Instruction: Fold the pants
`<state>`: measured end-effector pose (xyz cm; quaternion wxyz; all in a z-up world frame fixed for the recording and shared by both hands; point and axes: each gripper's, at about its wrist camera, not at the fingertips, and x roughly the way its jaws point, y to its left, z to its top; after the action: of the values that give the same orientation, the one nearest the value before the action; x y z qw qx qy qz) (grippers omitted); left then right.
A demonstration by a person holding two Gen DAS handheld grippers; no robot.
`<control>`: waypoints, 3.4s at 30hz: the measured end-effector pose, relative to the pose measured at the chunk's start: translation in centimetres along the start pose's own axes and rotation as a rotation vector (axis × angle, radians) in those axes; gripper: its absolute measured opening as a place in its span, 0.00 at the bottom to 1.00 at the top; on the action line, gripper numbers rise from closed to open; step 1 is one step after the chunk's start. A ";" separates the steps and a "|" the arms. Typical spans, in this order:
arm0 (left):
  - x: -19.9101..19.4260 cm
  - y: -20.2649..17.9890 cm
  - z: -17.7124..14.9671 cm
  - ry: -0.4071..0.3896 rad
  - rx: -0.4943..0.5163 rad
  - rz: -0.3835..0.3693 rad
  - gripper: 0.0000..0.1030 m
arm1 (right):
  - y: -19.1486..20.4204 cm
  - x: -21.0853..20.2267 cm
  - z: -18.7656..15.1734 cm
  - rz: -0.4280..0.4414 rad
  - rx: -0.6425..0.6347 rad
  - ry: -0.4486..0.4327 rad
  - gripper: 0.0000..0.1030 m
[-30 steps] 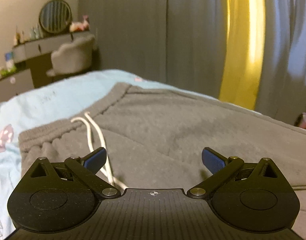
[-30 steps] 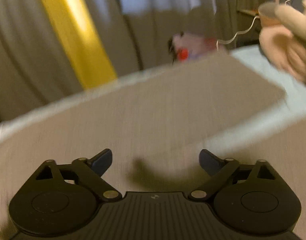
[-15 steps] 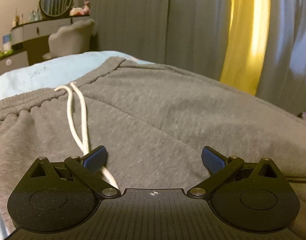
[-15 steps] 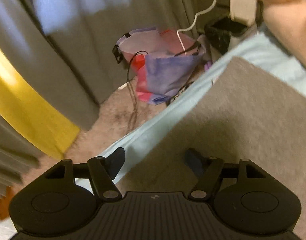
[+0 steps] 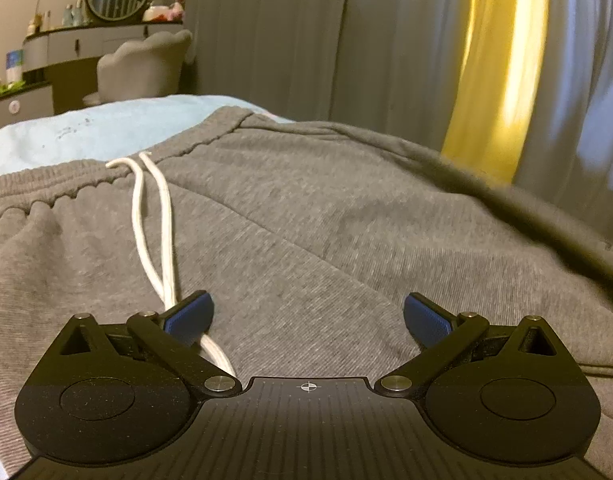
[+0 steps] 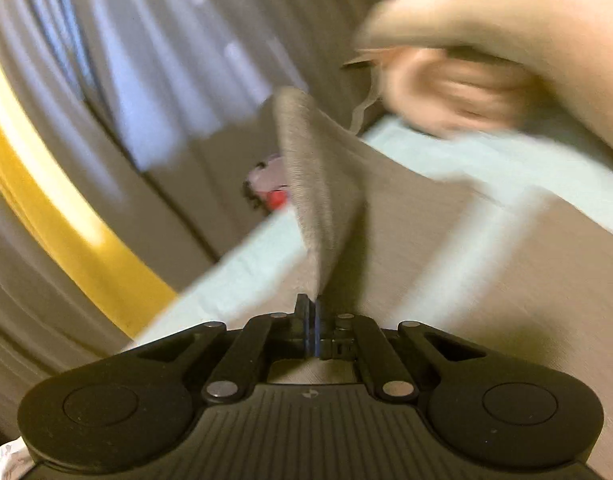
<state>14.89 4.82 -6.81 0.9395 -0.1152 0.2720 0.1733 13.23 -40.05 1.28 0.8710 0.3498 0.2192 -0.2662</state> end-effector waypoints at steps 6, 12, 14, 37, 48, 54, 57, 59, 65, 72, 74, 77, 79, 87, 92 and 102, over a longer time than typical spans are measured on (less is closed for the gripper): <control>-0.4 1.2 0.0 -0.018 -0.068 -0.058 1.00 | -6.5 -2.2 -1.1 -0.016 0.234 0.023 0.19; -1.0 1.5 0.5 0.020 -0.037 -0.091 1.00 | -9.6 0.1 -1.8 0.069 0.443 0.034 0.43; -1.5 1.4 1.6 0.063 -0.040 -0.115 1.00 | -10.3 0.7 -2.3 0.118 0.474 0.024 0.36; 19.5 -7.0 15.2 0.458 -0.260 -0.222 0.07 | -10.9 4.4 -0.9 0.233 0.494 0.046 0.05; 0.2 1.3 17.5 0.219 -0.280 -0.476 0.06 | -12.1 -4.2 2.4 0.315 0.488 -0.055 0.04; -7.8 8.2 10.7 0.237 -0.315 -0.491 0.06 | -15.2 -12.2 3.5 0.257 0.317 -0.016 0.04; -8.4 10.7 6.1 0.333 -0.348 -0.435 0.07 | -17.4 -13.5 2.7 0.157 0.270 0.081 0.05; -7.8 12.5 3.6 0.398 -0.416 -0.413 0.07 | -18.6 -13.2 2.0 0.109 0.278 0.150 0.05; -7.4 14.3 3.7 0.335 -0.367 -0.300 0.41 | -19.8 -12.3 -0.5 0.049 0.269 0.207 0.10; -3.2 17.2 6.4 0.293 -0.447 -0.184 0.56 | -19.4 -10.9 -1.0 0.031 0.294 0.215 0.25; -1.9 18.6 6.7 0.299 -0.506 -0.172 0.52 | -19.0 -10.7 -0.8 0.034 0.283 0.207 0.25; -0.7 20.2 7.1 0.321 -0.589 -0.169 0.14 | -17.7 -10.4 -0.2 -0.010 0.221 0.212 0.14; -2.2 21.1 7.9 0.296 -0.583 -0.203 0.13 | -16.7 -10.9 0.6 -0.040 0.154 0.194 0.06; -5.5 20.3 6.9 0.262 -0.283 -0.069 0.22 | -16.4 -13.3 2.0 -0.115 -0.026 0.091 0.08; -8.6 18.9 7.5 0.155 -0.182 0.052 0.76 | -19.2 -13.6 1.5 -0.321 -0.010 0.155 0.20; -11.9 7.7 8.0 0.055 0.090 -0.223 0.80 | -14.6 -17.2 2.1 -0.159 -0.054 -0.059 0.44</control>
<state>6.26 11.21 5.38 0.9494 -0.1071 0.2906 0.0522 -8.45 -45.20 5.23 0.8622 0.2998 0.2278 -0.3388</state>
